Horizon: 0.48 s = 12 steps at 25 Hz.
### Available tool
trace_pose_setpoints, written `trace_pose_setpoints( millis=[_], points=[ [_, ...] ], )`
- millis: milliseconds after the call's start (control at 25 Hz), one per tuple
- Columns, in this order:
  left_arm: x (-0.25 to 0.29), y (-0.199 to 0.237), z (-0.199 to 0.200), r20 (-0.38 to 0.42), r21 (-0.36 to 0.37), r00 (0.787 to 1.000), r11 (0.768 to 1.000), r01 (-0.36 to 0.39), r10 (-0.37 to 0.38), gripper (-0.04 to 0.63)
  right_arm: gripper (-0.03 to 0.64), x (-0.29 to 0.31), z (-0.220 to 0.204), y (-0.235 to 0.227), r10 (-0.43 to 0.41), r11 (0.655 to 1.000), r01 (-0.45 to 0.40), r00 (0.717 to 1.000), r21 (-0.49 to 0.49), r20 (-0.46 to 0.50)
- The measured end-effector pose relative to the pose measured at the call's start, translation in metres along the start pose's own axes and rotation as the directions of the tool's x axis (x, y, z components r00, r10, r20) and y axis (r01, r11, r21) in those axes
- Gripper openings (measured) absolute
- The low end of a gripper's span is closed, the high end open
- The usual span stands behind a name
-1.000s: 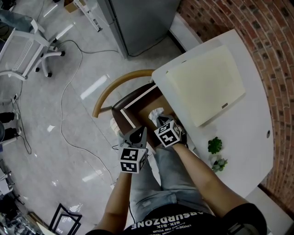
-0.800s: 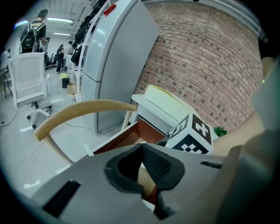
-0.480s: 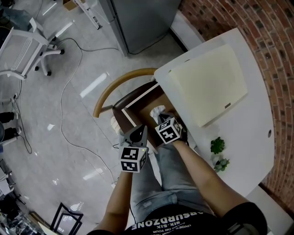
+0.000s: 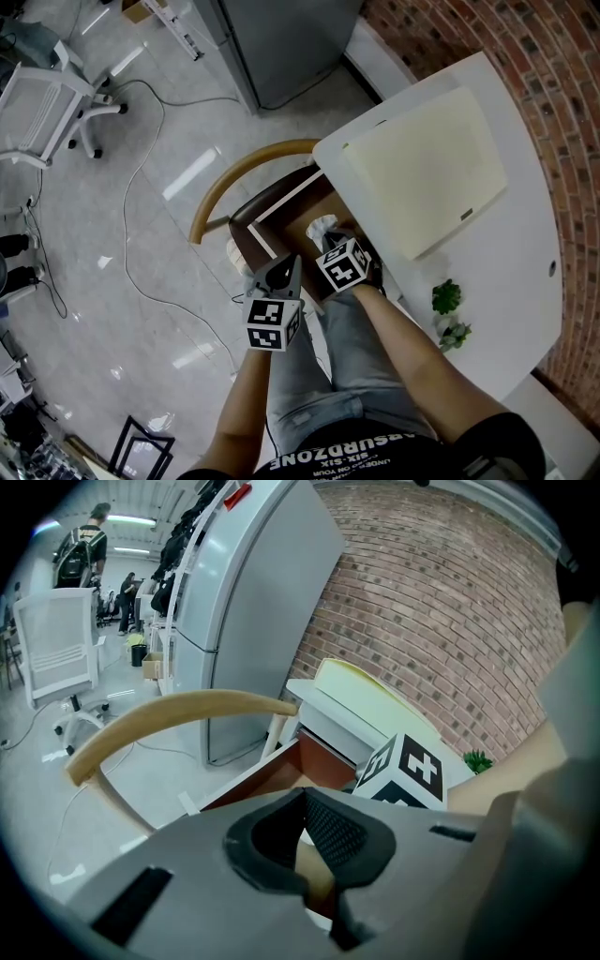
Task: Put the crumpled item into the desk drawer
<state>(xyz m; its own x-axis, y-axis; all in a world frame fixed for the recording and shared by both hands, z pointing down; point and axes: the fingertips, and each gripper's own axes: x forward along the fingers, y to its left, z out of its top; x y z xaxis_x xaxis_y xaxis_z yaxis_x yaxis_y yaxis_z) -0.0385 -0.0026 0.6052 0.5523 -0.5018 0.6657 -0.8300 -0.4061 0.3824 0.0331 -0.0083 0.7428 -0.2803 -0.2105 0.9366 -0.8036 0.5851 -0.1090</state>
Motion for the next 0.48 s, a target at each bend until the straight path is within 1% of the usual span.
trace_pose_setpoints(
  millis=[480],
  points=[
    [0.004, 0.004, 0.002, -0.005, -0.011, 1.0, 1.0, 0.003, -0.004, 0.005, 0.006, 0.012, 0.0, -0.003, 0.002, 1.0, -0.003, 1.0, -0.021, -0.03]
  ],
)
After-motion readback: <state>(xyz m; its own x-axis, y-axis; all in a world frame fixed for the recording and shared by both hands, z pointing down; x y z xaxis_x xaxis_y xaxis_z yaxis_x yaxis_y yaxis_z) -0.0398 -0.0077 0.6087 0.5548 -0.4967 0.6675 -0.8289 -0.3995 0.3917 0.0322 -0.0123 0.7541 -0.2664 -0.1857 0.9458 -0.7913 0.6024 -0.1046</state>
